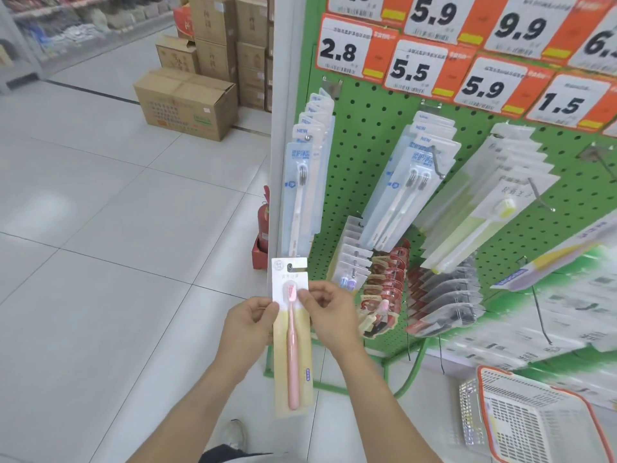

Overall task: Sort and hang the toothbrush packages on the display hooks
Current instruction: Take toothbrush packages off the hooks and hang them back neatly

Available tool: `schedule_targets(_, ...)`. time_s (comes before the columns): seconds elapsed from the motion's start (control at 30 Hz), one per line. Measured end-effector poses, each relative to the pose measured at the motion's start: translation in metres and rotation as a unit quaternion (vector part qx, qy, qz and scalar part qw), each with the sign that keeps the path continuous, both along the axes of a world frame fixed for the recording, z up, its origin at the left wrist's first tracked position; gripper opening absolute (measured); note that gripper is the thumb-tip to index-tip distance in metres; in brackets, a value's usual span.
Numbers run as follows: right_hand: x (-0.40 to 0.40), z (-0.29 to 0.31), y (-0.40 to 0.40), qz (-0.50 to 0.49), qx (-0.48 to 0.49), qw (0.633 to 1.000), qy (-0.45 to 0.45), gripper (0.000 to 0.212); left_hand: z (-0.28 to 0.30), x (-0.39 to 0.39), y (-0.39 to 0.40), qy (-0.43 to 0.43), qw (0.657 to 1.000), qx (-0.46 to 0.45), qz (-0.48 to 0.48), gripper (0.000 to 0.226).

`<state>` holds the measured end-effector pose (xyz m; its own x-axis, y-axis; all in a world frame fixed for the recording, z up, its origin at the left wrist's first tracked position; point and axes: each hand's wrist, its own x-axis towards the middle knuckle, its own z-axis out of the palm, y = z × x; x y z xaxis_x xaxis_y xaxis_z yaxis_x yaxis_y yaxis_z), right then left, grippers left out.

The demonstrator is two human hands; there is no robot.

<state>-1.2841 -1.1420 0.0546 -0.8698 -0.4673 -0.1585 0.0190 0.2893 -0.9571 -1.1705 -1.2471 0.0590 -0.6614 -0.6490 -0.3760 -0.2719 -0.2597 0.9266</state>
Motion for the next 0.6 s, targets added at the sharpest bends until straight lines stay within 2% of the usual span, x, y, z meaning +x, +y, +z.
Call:
schedule_targets(0.13,-0.002,-0.005,-0.010,-0.023,0.022,0.999,0.009,0.007,-0.006,-0.007,-0.007,-0.011,1.000,-0.005,-0.001,0.011)
schedule_targets(0.23,-0.004,-0.009,-0.014,-0.024,0.043,0.998,0.026,0.016,-0.014,-0.012,-0.013,-0.023,1.000,-0.009,-0.006,0.011)
schedule_targets(0.43,-0.011,-0.019,-0.020,-0.016,0.106,0.993,0.045,0.014,-0.041,-0.021,-0.022,-0.048,0.998,-0.035,-0.011,0.012)
schedule_targets(0.6,-0.018,-0.027,-0.026,0.002,0.153,0.987,0.056,0.014,-0.052,-0.030,-0.030,-0.083,0.988,-0.127,-0.040,0.010)
